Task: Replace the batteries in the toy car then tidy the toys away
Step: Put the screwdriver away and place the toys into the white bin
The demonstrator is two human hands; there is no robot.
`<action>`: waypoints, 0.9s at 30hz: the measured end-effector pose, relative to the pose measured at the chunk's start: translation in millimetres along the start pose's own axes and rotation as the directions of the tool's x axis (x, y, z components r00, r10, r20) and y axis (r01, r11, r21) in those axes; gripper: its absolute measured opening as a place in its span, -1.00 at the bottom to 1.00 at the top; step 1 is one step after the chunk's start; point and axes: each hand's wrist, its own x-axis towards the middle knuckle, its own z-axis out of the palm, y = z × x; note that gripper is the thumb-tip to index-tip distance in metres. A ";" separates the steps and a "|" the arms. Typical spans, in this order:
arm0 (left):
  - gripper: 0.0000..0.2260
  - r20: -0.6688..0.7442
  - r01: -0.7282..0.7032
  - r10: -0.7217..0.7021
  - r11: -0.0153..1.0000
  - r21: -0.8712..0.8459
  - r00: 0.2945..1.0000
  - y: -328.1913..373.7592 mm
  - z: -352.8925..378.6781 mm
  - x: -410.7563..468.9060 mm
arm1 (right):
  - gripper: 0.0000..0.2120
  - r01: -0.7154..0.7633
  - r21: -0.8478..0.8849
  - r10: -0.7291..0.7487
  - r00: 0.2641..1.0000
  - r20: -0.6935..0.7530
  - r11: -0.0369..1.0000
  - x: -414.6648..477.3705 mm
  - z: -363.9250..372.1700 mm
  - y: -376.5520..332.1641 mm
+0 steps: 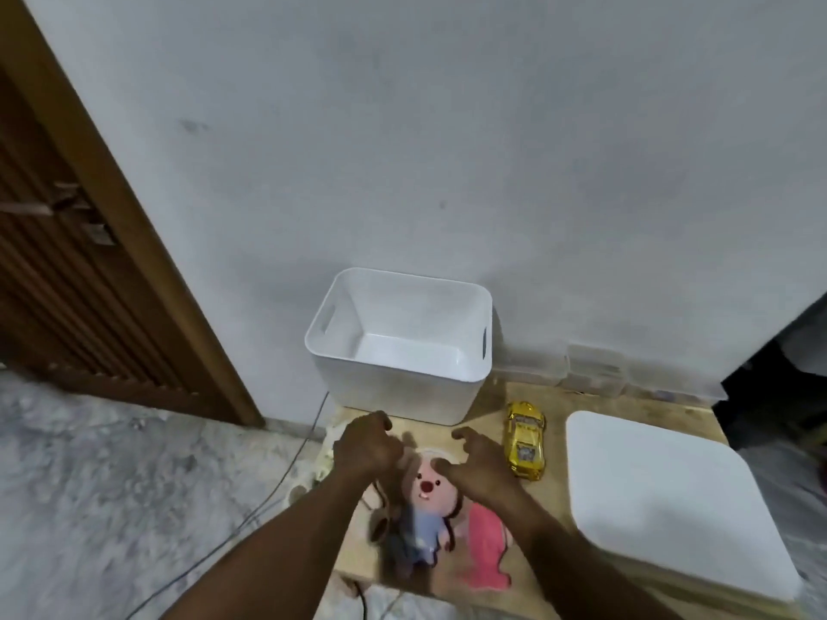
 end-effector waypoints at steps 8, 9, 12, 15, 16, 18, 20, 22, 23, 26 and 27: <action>-0.20 0.120 0.088 -0.102 0.989 0.115 0.987 -91.4 3.3 19.5 | -0.12 0.009 -0.434 -0.013 1.000 -0.006 0.901 -3.3 73.7 -26.4; -0.14 0.154 0.076 -0.087 0.994 0.076 0.984 -95.4 6.0 22.0 | -0.12 0.012 -0.465 -0.024 0.999 -0.021 0.885 -2.6 79.2 -24.9; -0.08 0.177 0.050 -0.062 0.996 0.070 0.982 -97.9 6.7 26.1 | -0.19 -0.017 -0.440 -0.027 0.995 -0.092 0.898 -2.4 90.4 -20.5; -0.07 0.204 0.027 -0.030 0.999 0.017 0.979 -95.2 -2.6 24.3 | -0.24 0.010 -0.368 -0.082 0.980 -0.181 0.930 -4.9 93.1 -15.6; -0.10 0.198 0.013 -0.007 0.999 -0.031 0.980 -92.9 -9.2 20.9 | -0.24 0.022 -0.325 -0.093 0.975 -0.203 0.945 -6.9 90.7 -17.9; -0.21 0.156 -0.034 0.052 0.993 -0.113 0.986 -88.5 -25.4 14.8 | -0.25 0.050 -0.291 -0.123 0.963 -0.239 0.955 -11.6 82.3 -30.2; -0.25 0.126 -0.093 0.112 0.984 -0.149 0.986 -81.4 -46.4 8.0 | -0.27 0.094 -0.294 -0.179 0.944 -0.276 0.951 -18.8 69.5 -48.5; -0.26 0.086 -0.146 0.164 0.972 -0.184 0.983 -74.2 -66.0 1.5 | -0.28 0.167 -0.269 -0.254 0.910 -0.328 0.949 -26.2 55.2 -65.6; -0.25 0.053 -0.177 0.191 0.963 -0.206 0.980 -70.0 -75.8 -2.2 | -0.27 0.212 -0.252 -0.296 0.883 -0.364 0.944 -30.4 46.5 -74.8; -0.28 -0.062 -0.275 0.269 0.916 -0.291 0.961 -55.6 -103.2 -12.2 | -0.31 0.364 -0.237 -0.434 0.760 -0.484 0.901 -39.5 18.3 -102.3; -0.29 -0.096 -0.300 0.284 0.897 -0.325 0.954 -49.4 -113.0 -14.5 | -0.33 0.406 -0.221 -0.459 0.722 -0.518 0.887 -39.9 8.1 -112.4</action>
